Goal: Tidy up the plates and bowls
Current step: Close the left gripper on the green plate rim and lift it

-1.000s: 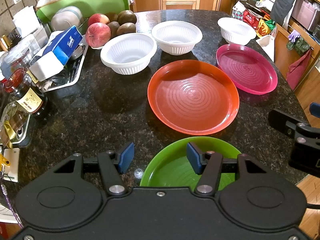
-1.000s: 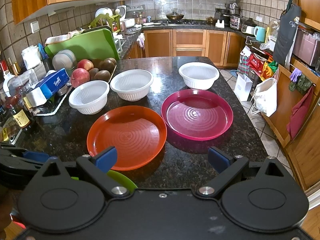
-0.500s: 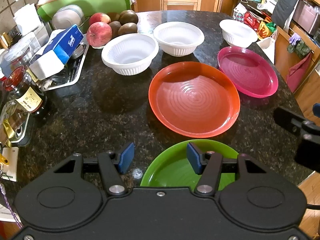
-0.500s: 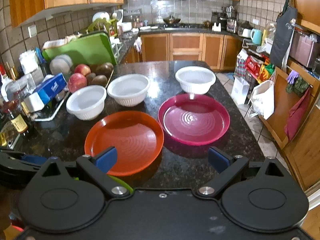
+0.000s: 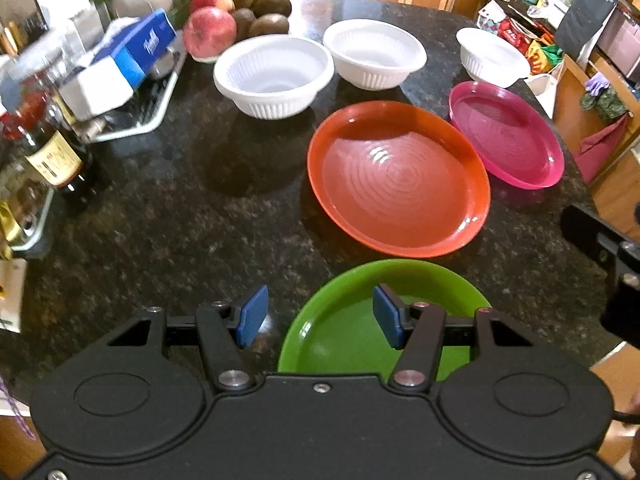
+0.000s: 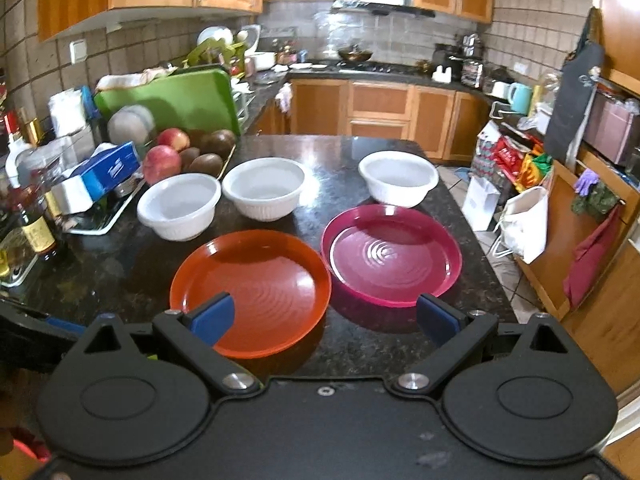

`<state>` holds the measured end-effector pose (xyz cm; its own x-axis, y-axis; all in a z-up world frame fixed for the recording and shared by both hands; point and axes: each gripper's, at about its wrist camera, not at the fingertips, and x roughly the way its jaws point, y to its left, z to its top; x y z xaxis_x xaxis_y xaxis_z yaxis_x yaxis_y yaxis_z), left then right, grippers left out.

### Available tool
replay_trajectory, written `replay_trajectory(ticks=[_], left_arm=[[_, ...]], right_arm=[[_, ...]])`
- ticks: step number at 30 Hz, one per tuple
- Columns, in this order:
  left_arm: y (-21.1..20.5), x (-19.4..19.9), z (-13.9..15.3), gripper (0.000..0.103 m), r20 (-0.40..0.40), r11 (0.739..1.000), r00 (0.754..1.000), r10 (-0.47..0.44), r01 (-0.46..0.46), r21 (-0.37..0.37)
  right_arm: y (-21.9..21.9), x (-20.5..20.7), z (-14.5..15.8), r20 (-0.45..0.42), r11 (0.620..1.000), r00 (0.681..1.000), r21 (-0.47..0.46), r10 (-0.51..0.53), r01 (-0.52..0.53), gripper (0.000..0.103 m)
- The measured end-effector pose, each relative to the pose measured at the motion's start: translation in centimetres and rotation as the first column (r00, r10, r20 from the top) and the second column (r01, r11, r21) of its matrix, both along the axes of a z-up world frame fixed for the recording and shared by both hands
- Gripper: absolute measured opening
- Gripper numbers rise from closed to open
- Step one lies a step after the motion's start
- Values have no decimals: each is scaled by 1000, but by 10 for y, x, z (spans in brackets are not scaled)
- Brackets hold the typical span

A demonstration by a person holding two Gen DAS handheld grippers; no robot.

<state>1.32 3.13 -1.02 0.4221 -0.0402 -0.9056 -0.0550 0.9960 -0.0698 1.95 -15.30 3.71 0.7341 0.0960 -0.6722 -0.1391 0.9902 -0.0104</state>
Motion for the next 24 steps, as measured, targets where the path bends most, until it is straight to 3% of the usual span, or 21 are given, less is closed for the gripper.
replay_trajectory(ticks=[6, 11, 18, 24], left_arm=[[5, -5, -3, 62, -3, 1000, 1000, -18, 18, 22], [16, -8, -13, 58, -46, 1000, 999, -1, 2, 23], [28, -19, -28, 55, -107, 1000, 994, -13, 15, 10], [28, -32, -34, 53, -129, 998, 990, -54, 55, 4]], right_arm=[[-2, 4, -6, -59, 999, 998, 19, 32, -31, 98], [0, 4, -21, -156, 998, 986, 22, 64, -61, 80], [-3, 2, -43, -272, 994, 957, 68, 97, -82, 76], [-3, 2, -62, -371, 992, 921, 85, 120, -95, 55]])
